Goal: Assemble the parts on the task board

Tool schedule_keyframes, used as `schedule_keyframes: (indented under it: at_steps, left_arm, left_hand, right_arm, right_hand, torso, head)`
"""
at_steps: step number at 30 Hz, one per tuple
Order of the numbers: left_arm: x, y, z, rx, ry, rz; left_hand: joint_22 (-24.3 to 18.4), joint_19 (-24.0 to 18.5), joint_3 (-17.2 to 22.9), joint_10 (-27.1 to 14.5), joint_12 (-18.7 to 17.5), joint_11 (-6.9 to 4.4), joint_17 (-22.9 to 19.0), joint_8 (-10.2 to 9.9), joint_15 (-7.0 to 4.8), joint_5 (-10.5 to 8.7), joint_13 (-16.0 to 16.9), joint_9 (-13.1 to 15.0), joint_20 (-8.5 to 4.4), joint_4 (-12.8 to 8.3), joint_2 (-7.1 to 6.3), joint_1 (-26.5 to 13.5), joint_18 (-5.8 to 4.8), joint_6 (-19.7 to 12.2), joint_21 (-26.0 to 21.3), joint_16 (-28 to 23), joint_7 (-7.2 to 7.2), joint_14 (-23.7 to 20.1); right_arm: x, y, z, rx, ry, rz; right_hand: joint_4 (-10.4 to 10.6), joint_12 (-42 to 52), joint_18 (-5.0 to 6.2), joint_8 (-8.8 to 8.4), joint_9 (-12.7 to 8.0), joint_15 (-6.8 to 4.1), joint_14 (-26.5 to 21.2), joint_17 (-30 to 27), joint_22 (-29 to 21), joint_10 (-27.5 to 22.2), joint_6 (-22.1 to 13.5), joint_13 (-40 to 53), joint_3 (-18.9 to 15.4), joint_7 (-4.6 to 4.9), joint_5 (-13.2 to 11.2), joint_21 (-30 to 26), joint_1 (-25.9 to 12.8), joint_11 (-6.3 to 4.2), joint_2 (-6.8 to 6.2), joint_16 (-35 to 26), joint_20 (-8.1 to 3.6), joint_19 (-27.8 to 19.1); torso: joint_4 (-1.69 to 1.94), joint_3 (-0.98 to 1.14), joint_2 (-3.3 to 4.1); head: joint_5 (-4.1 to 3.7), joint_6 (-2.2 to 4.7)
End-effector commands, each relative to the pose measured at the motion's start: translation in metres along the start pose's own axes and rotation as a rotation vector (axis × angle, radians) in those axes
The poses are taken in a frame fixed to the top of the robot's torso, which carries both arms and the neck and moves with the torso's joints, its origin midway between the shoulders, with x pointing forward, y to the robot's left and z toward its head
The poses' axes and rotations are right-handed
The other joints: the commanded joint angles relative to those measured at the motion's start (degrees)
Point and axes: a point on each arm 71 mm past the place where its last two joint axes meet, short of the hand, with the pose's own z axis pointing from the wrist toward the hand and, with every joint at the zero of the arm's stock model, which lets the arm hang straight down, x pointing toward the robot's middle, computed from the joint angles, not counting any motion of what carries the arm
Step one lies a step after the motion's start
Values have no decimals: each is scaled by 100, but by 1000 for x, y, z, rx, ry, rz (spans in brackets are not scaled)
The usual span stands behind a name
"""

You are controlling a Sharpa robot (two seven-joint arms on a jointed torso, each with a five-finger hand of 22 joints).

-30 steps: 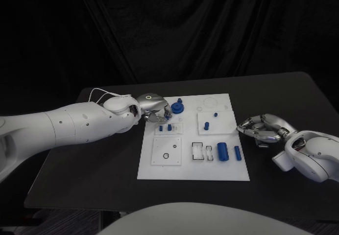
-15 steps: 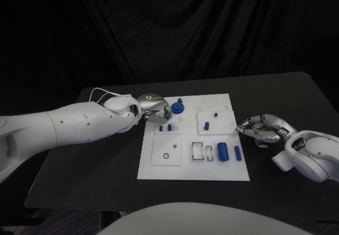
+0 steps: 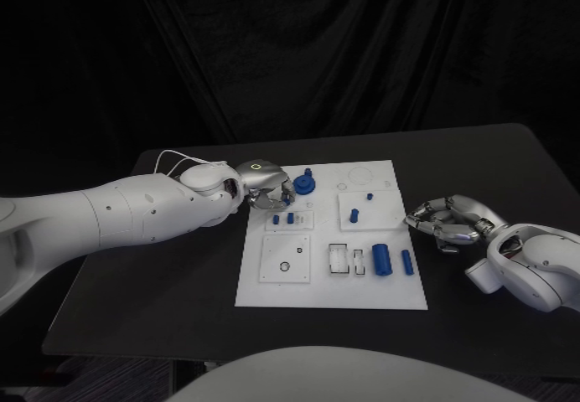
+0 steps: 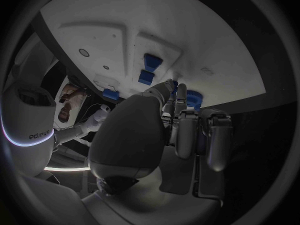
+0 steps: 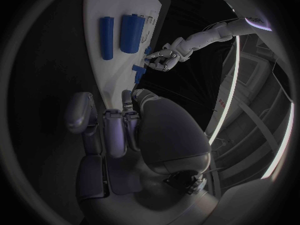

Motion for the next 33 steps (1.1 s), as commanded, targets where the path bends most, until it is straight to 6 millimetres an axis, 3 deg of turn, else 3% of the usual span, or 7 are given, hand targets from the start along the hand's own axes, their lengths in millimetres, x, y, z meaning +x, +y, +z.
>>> schedule_keyframes:
  at_steps: [1,4,9,22,24,27,33]
  left_arm:
    - [6,0,0,-9,39,-9]
    - [7,1,0,-20,49,-11]
    - [8,3,0,-36,58,-13]
    - [3,8,-5,-64,-20,6]
    - [-1,11,-8,-82,-74,19]
    - [-7,16,-14,-112,-166,40]
    - [-17,25,-37,-144,-308,67]
  left_hand:
    - [1509,603,-48,-121,-88,18,-48,-94,16,-66,-47,-53,14,26,-37,-67,-36,-139,-20,-43,-48,-48]
    - [1509,603,-86,-293,-202,82,-130,-210,57,-153,-105,-130,40,76,-95,-135,-36,-360,-20,-78,-152,-94]
    - [1509,603,-147,-600,-332,180,-251,-222,140,-251,-148,-273,115,132,-183,-203,-36,-755,-20,-129,-280,-174]
    - [1509,603,-351,-878,-308,213,-301,-219,185,-459,-82,-443,172,238,-252,-332,-36,-1176,-20,-142,-425,-217]
    - [1509,603,-395,-866,-274,227,-260,-221,189,-456,-60,-479,172,241,-276,-338,-36,-1277,-20,-123,-420,-189]
    - [1509,603,-619,-1137,-305,317,-277,-219,243,-460,-48,-645,213,273,-374,-332,-36,-1771,-20,-124,-399,-176]
    - [1509,603,-925,-1495,-252,379,-403,-193,305,-458,9,-780,281,483,-359,-217,-36,-1994,-20,-169,-354,-248]
  right_arm:
    - [2,-1,0,13,13,-1]
    - [2,-1,0,13,13,-1]
    - [2,-1,0,13,14,-1]
    - [2,-2,-1,13,14,-1]
    - [2,-1,-1,12,13,0]
    - [1,-1,-3,8,7,-1]
    - [-8,16,-8,-50,-35,-65]
  right_hand:
    - [-5,-28,34,28,-7,21,211,629,713,-30,26,712,23,-11,11,-29,48,8,20,-34,-15,-39]
    - [-5,-28,34,28,-7,21,211,629,713,-30,26,712,23,-11,11,-29,48,8,20,-34,-15,-39]
    - [-4,-31,35,30,-7,21,211,630,711,-36,29,707,24,-11,9,-37,47,8,22,-34,-15,-42]
    - [-4,-32,35,33,-7,21,212,630,712,-39,32,705,26,-12,8,-35,46,8,23,-33,-15,-41]
    - [-4,-37,37,36,-7,21,209,624,709,-48,36,696,27,-13,8,-47,46,7,24,-38,-15,-46]
    - [-5,-52,44,38,-7,21,201,607,700,-80,39,669,27,-14,8,-76,47,6,22,-51,-15,-60]
    - [-13,-220,73,66,-15,10,139,488,653,-368,105,411,31,-35,11,-234,62,-11,-48,-146,-21,-127]
  torso:
    - [1,2,-1]
    - [-3,1,-2]
    - [-5,-2,2]
    - [2,0,-3]
    - [0,1,-5]
    - [2,-3,-4]
    - [0,-10,-5]
  head:
    - [-10,-1]
    - [-7,-1]
    - [-5,-1]
    - [-24,-1]
    - [-9,-1]
    - [42,-1]
    - [148,-1]
